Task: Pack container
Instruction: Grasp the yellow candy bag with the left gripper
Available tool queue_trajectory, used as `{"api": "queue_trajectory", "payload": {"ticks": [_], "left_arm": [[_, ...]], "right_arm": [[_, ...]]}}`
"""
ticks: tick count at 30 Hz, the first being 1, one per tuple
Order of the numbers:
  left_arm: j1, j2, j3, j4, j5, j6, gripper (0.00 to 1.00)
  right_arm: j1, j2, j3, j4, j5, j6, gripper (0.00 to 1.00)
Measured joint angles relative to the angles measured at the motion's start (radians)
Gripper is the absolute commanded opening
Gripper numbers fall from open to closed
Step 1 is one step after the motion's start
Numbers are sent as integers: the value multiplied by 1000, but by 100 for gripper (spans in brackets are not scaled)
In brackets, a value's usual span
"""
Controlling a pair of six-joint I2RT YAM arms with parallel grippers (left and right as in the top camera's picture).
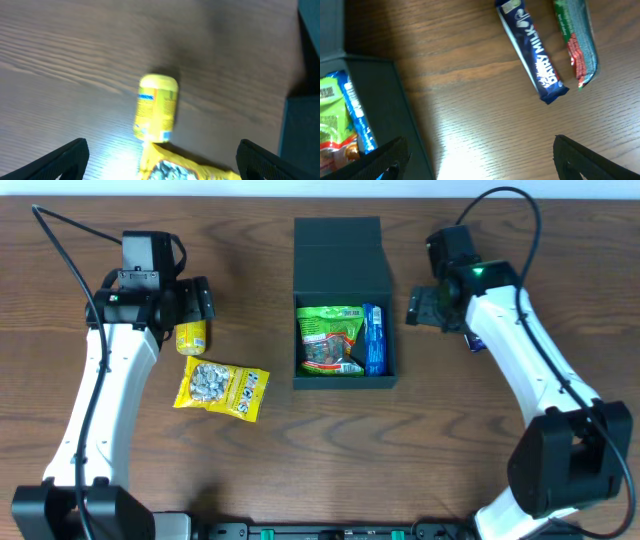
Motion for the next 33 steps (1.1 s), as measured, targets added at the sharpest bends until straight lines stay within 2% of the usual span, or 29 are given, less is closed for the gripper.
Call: {"api": "queue_trajectory", "payload": {"ticks": [4,6,9,10,13,16,19,24,27,31,33], "left_arm": [[-13,19,-48,-45,58,-31,95],[-24,29,-91,-100,80,-89,95],[-33,42,-188,-136,95,-323,95],[-33,43,-220,-111,97,-425,95],[-33,46,-281,-2,100,-625,95],[-37,47,-325,93,100,-768,95],[-40,47,-354,105,102,-879,95],[-45,47,-407,139,97,-986,95],[-46,47,-438,178,92,-1016,95],[-46,50,-462,209,83,-1032,100],[-46,71,-465,212,82,-1035,89]], "right_arm": [[-37,0,0,3,-21,-3,91],[-47,0,0,3,-31,-6,92],[-51,0,0,4,-41,-9,93],[-51,0,0,5,-50,-10,93],[-51,0,0,6,-69,-10,93],[-51,0,0,0,-81,-10,94],[-51,0,0,-2,-84,-10,94],[-51,0,0,-1,-87,-10,94],[-51,0,0,-1,-87,-10,94],[-51,0,0,-1,-87,-10,95],[-51,0,0,-2,-87,-10,95]]}}
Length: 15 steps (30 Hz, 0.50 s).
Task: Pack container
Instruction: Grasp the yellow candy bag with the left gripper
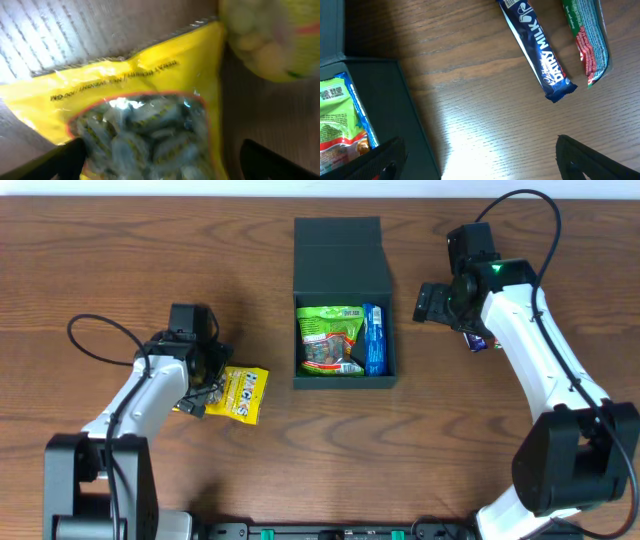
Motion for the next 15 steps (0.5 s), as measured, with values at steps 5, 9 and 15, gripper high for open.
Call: {"api": "queue_trajectory", "payload": {"ticks": [5,9,15], "left_arm": [[0,48,-4,8,10,-3,60],[0,48,-4,11,16,8,33],[1,22,7,15,58,62,6]], "right_arm": [[0,0,0,-1,-1,0,95],[0,0,0,-3,-3,0,97],[-10,0,0,-11,-4,-1,99]]}}
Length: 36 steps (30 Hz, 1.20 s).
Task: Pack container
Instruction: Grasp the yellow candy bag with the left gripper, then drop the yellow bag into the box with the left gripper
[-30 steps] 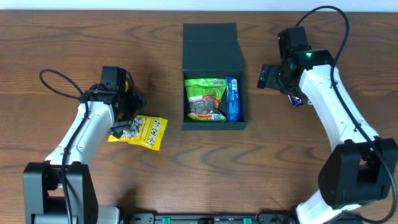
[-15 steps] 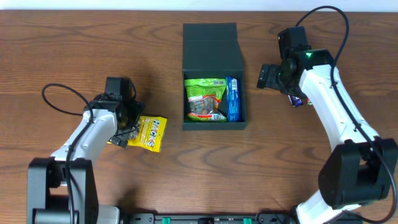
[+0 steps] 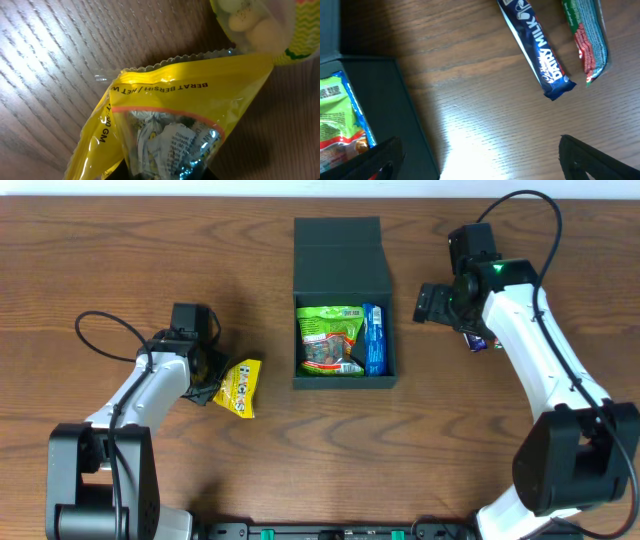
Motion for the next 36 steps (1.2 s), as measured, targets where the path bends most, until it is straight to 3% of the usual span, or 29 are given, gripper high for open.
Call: {"api": "queue_trajectory", "payload": {"ticks": [8,11,15,20,23,28,33,34,36], "left_arm": [[-19,-159,-27,-3,87,147,6],[-97,-297,-29,128,84,302,6],[-312,-354,-16,419,49,636,6],[-473,-251,-7,470,-7,827,6],[-498,-108,86,396,-20,913,6],[-509,6,286,341,-32,954,6],[-509,96,377,274,-35,939,6],[-509,109,377,262,-35,934,8],[-509,127,377,227,-35,931,61]], "right_arm": [[-55,0,0,-21,-5,0,99],[-84,0,0,-24,-6,0,99],[-97,0,0,-31,-6,0,99],[-105,0,0,-40,-6,-13,99],[-137,0,0,-51,-12,-16,99],[-157,0,0,-61,-15,-27,99],[-157,0,0,-61,-18,-31,99],[-157,0,0,-62,-18,-31,99],[-157,0,0,-62,-18,-32,99]]}}
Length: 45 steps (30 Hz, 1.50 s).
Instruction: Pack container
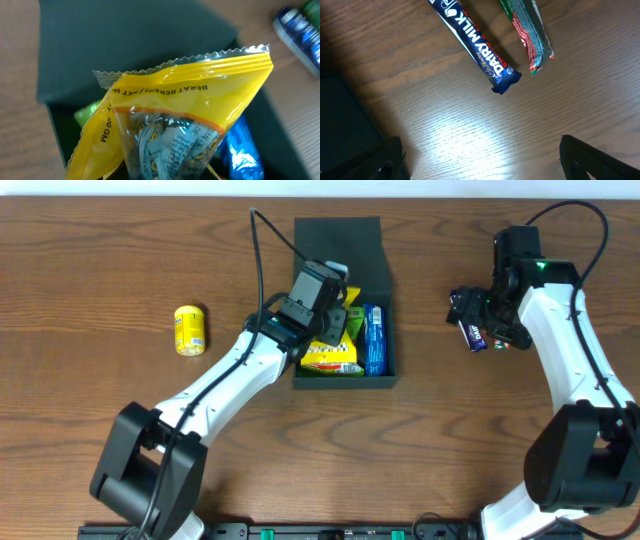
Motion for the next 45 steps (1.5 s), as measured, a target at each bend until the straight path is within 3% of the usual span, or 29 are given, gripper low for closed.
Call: {"api": "queue_trajectory", "payload": {"ticks": [3,11,13,15,18,19,25,29,45], "left_arm": [[0,3,1,-24,-3,-10,98],[1,-50,1,-53,-3,-7,95],[7,-115,1,-69,-3,-7,95],[25,-185,1,-89,-3,-8,95],[86,-266,4,-138,0,-28,95],[123,-287,5,-151,2,-35,95],[331,-301,6,-231,146,-56,95],[377,-301,6,-296,190,-56,95],[384,-301,6,-311,212,-56,95]], "right_arm": [[0,0,0,-2,-1,-2,99],[0,0,0,-16,-25,-14,99],[0,0,0,-13,-64,-36,92],[1,0,0,-4,-134,-75,72],[28,0,0,37,-289,-157,7],[45,0,0,51,-315,-175,1],[307,0,-1,273,-410,-220,1],[407,0,-1,385,-430,-215,1],[437,253,-1,566,-500,-197,1]]}}
